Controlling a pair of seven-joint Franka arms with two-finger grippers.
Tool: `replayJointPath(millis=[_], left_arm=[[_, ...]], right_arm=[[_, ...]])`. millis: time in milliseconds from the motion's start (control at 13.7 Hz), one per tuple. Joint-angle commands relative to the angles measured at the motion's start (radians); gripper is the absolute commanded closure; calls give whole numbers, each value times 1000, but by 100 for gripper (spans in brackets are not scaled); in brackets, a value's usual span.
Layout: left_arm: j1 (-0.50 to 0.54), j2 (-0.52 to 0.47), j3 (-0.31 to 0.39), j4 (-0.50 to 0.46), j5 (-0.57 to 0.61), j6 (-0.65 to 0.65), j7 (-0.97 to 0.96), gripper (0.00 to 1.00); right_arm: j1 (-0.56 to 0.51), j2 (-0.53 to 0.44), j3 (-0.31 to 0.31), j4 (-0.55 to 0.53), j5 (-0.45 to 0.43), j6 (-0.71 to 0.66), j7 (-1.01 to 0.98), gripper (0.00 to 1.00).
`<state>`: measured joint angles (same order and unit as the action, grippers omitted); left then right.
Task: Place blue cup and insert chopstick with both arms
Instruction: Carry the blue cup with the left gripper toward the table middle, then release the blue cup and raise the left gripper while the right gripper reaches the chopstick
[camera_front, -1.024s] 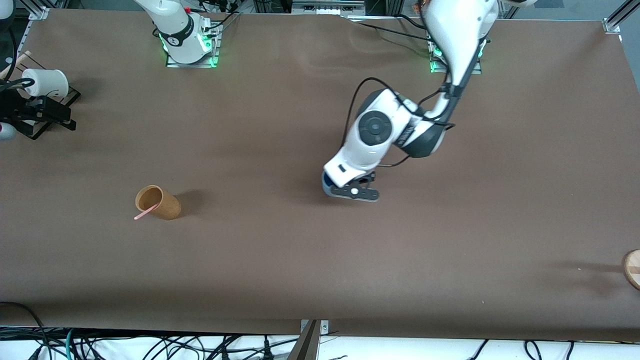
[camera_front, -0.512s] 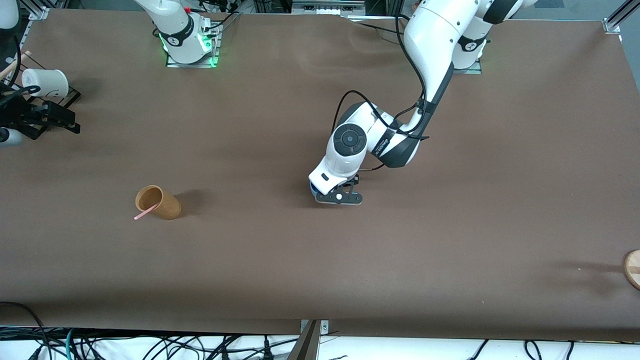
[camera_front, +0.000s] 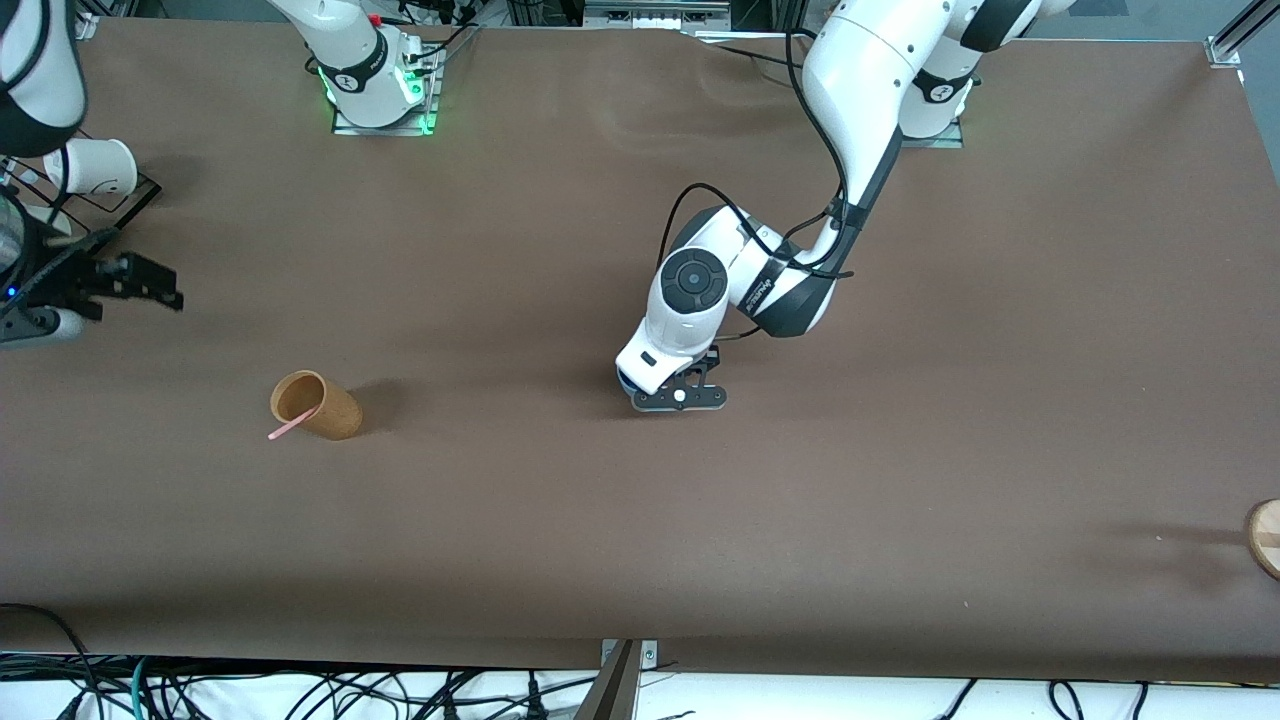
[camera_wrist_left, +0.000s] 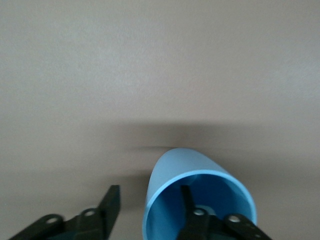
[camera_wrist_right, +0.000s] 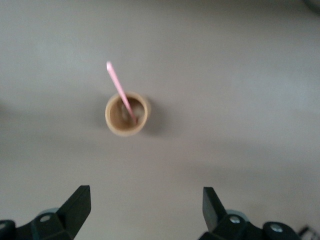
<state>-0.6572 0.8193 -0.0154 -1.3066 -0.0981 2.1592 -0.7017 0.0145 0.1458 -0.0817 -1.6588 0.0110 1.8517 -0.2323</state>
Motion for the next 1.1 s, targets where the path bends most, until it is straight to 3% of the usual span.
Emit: replayJointPath(millis=[0,220,366,439,659,805,1024], left_arm=[[2,-28,11,27,-66,-60,-1,0],[54,-98,9,27,-68,-139,11,0],[100,-150,8,26,-66,-191,88,0],[126,-173,9,26,-65,-237,131,0],[218,-255,9,20,-55,-349,269,0],[272,-305,6,14,-54,-410,327,0],[359,-379,5,9,-52,-516,454,0]], right_arm=[[7,6,6,-143,15,265,-13,1],[7,0,31,-355,15,634,-7,1],[5,20,42,-445,15,803,-1,1],[5,30,51,-453,20,822,1,1],[7,96,108,-438,145,854,-15,5],[5,136,122,-437,145,943,-37,5],[1,146,120,-432,147,946,-93,7]])
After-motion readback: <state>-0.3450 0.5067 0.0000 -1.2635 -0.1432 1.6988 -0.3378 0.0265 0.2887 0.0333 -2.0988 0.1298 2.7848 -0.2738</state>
